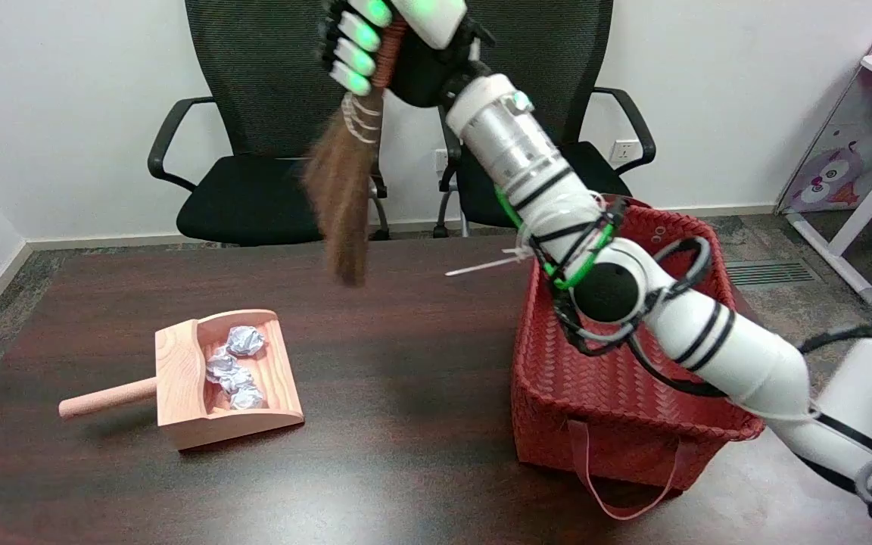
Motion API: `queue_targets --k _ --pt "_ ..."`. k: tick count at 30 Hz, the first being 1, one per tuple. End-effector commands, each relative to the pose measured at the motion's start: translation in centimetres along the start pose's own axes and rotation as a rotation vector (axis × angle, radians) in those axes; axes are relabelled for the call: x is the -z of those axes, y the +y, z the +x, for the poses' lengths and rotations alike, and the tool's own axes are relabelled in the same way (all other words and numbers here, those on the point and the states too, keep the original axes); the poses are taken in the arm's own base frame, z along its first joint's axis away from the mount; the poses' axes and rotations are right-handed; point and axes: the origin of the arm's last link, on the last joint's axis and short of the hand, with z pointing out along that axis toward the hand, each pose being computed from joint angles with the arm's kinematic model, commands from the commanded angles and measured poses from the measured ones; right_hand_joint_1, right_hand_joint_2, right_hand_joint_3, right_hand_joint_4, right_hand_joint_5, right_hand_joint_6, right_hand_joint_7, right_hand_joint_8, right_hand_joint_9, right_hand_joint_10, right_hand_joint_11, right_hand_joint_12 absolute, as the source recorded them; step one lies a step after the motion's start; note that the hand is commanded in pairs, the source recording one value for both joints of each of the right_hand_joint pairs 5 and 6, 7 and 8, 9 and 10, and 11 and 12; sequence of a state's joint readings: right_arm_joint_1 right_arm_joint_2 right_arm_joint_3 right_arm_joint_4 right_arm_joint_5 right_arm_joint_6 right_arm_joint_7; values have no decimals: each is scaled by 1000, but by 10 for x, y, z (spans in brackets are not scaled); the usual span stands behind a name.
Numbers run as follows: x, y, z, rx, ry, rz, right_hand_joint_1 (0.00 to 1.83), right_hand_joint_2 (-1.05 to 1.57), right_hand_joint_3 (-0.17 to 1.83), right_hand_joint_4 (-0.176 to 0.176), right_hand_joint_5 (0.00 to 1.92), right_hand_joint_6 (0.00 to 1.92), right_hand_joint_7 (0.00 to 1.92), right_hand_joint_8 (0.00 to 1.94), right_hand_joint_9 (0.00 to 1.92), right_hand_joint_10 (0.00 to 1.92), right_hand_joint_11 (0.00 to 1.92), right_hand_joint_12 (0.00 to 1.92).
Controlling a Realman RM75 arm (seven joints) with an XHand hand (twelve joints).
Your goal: Place the broom in the basket.
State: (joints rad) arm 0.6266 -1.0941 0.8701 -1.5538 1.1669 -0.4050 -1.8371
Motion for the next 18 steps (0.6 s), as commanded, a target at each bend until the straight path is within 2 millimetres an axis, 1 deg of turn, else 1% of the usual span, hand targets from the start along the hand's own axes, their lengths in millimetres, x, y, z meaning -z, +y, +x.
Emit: queue_targets --k 1,10,14,18 --pt "74 6 46 389 225 -40 714 1518 1833 15 1920 1920 1920 1920 1920 1920 1920 1920" --pt "100 29 44 370 244 -109 731 1495 1833 14 1920 1920 1920 1920 1920 1920 1920 1920" --pt "103 35 44 368 242 -126 734 1487 1833 13 1920 1920 1920 1920 1920 1920 1920 1920" --pt "101 36 40 369 222 -131 736 1456 1833 11 1920 1920 1920 1920 1920 1920 1920 1920"
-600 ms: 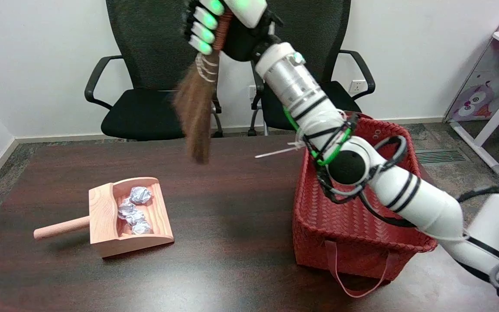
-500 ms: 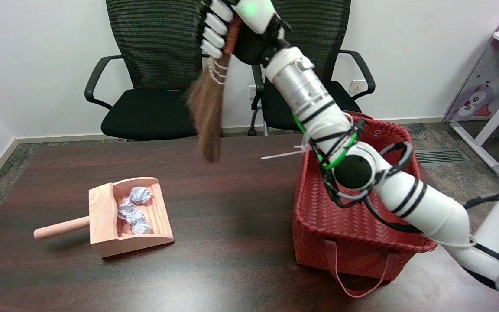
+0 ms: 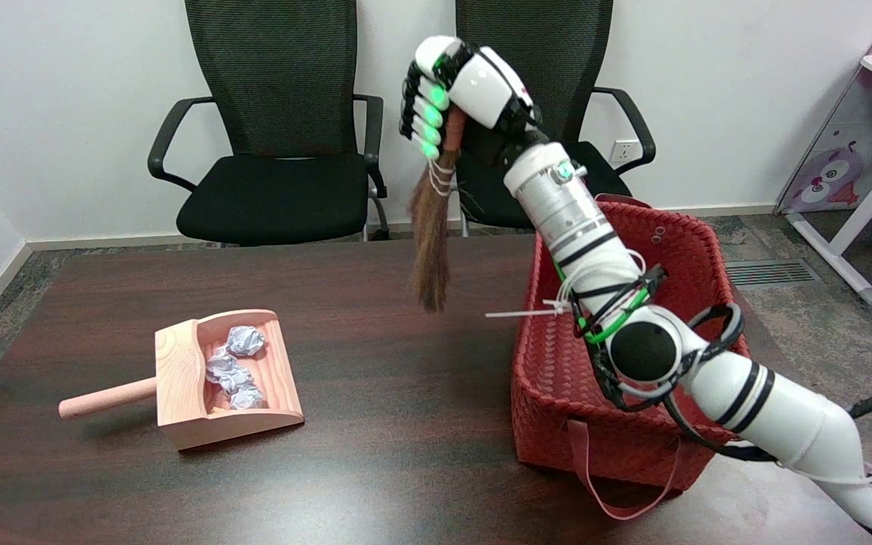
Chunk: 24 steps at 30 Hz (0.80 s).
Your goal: Place the broom in the basket.
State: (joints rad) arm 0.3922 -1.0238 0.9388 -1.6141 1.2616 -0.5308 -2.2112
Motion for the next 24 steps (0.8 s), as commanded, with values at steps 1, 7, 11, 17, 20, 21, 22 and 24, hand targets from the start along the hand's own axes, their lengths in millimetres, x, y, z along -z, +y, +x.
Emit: queue_targets --k 1,7,11,17,20,21,22,24 --pt "32 22 5 96 34 -77 736 1450 1833 11 1920 1920 1920 1920 1920 1920 1920 1920" --pt "32 21 2 89 26 -77 740 1417 1833 11 1920 1920 1920 1920 1920 1920 1920 1920" --pt "34 22 2 88 24 -82 744 1392 1833 11 1920 1920 1920 1920 1920 1920 1920 1920" --pt "34 23 2 89 25 -85 748 1377 1833 9 1920 1920 1920 1920 1920 1920 1920 1920" --pt "35 24 3 90 26 -88 748 1375 1833 8 1920 1920 1920 1920 1920 1920 1920 1920" --pt "35 24 3 90 26 -88 748 1375 1833 8 1920 1920 1920 1920 1920 1920 1920 1920" --pt "35 24 3 90 26 -88 748 1374 1833 8 1920 1920 1920 1920 1920 1920 1920 1920" --pt "34 24 3 91 26 -87 749 1372 1833 8 1920 1920 1920 1920 1920 1920 1920 1920"
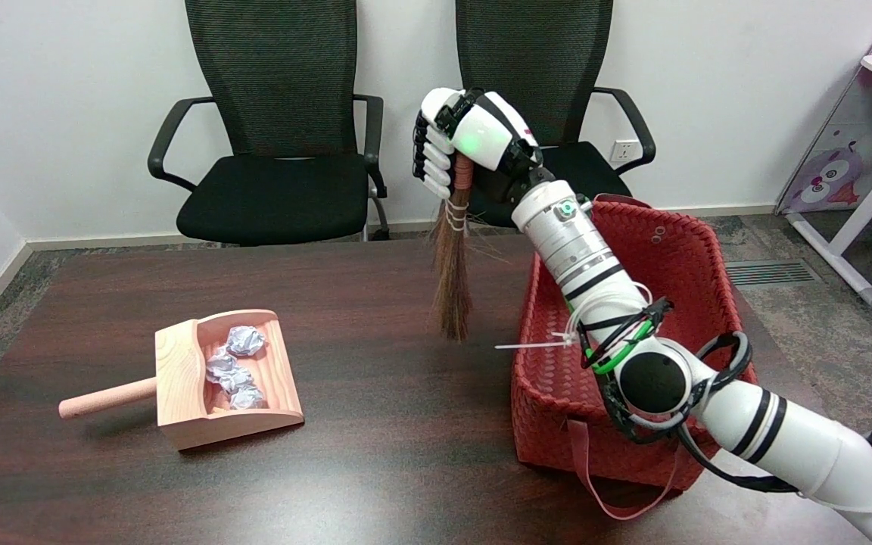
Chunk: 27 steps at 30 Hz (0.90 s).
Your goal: Place the broom in the basket.
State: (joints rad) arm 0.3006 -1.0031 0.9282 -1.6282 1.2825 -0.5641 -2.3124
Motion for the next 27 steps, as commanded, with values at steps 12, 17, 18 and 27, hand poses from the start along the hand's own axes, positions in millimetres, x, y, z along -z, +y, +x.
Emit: queue_targets --k 12,17,18,27 --pt "3 5 -4 12 -27 -33 756 1344 1833 7 1920 1920 1920 1920 1920 1920 1920 1920" --pt "2 4 -5 10 -32 -32 757 1340 1833 7 1920 1920 1920 1920 1920 1920 1920 1920" --pt "2 4 -5 10 -34 -34 757 1339 1833 7 1920 1920 1920 1920 1920 1920 1920 1920" --pt "-2 -11 -5 13 -40 4 756 1336 1833 7 1920 1920 1920 1920 1920 1920 1920 1920"
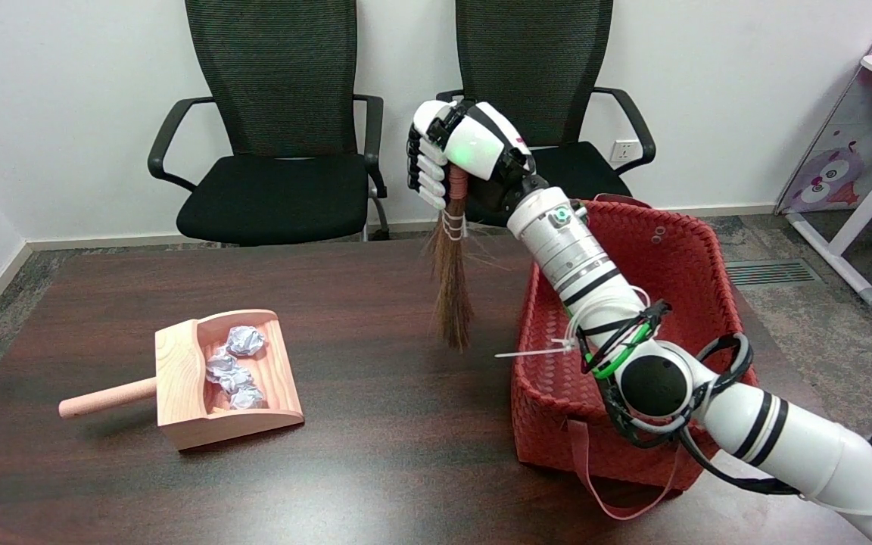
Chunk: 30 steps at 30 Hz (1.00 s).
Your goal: Place the broom in the basket.
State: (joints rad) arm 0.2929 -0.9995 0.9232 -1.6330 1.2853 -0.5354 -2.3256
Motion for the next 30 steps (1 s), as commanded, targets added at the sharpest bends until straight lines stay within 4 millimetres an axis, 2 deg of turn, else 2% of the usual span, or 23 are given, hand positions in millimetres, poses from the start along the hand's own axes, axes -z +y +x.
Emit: queue_targets --k 1,4,10,13,17,23,27,30 --pt "-6 -25 1 6 -20 54 756 1367 1833 8 1920 1920 1920 1920 1920 1920 1920 1920" --pt "-10 -58 14 29 -34 110 757 1499 1819 11 1920 1920 1920 1920 1920 1920 1920 1920" --pt "-13 -115 44 23 -32 190 759 1527 1808 11 1920 1920 1920 1920 1920 1920 1920 1920" --pt "-12 -137 55 -12 -22 221 761 1525 1823 11 1920 1920 1920 1920 1920 1920 1920 1920" --pt "-11 -157 68 -39 -15 234 764 1521 1833 11 1920 1920 1920 1920 1920 1920 1920 1920" --pt "-1 -163 93 -14 78 257 765 1526 1833 11 1920 1920 1920 1920 1920 1920 1920 1920" --pt "18 -155 115 2 222 292 776 1571 1771 12 1920 1920 1920 1920 1920 1920 1920 1920" --pt "35 -148 125 70 318 295 797 1571 1736 11 1920 1920 1920 1920 1920 1920 1920 1920"
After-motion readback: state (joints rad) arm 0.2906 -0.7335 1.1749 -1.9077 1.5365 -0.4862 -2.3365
